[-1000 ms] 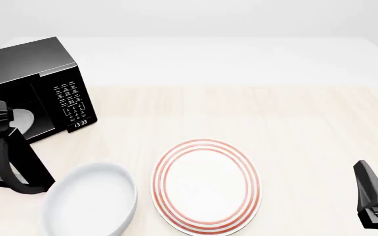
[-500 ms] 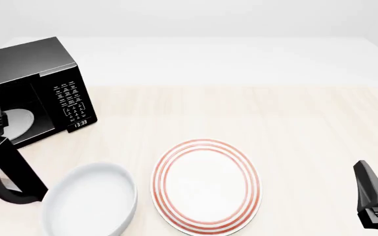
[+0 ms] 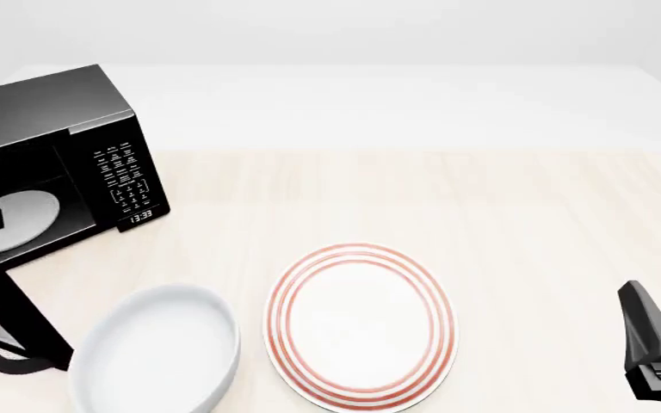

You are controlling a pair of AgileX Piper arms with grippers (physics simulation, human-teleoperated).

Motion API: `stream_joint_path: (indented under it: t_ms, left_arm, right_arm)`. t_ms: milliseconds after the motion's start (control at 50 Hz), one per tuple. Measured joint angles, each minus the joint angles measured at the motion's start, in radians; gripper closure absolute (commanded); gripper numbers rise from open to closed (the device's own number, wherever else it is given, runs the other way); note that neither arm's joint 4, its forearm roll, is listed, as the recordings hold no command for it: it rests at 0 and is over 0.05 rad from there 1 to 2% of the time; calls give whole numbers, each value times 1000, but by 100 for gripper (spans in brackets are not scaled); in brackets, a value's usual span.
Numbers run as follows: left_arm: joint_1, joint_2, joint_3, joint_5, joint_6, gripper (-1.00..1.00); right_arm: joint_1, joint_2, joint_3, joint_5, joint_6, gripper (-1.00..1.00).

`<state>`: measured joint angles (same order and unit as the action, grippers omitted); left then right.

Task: Open the microwave.

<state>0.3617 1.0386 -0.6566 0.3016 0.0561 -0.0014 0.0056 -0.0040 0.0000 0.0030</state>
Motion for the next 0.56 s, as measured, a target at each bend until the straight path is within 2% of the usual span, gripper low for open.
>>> stream_joint_path:
  t_ms: [560]
  left_arm:
    - [41,-57,25,42,-20,-100]
  right_arm:
    - [0,0,0,0,0,-100]
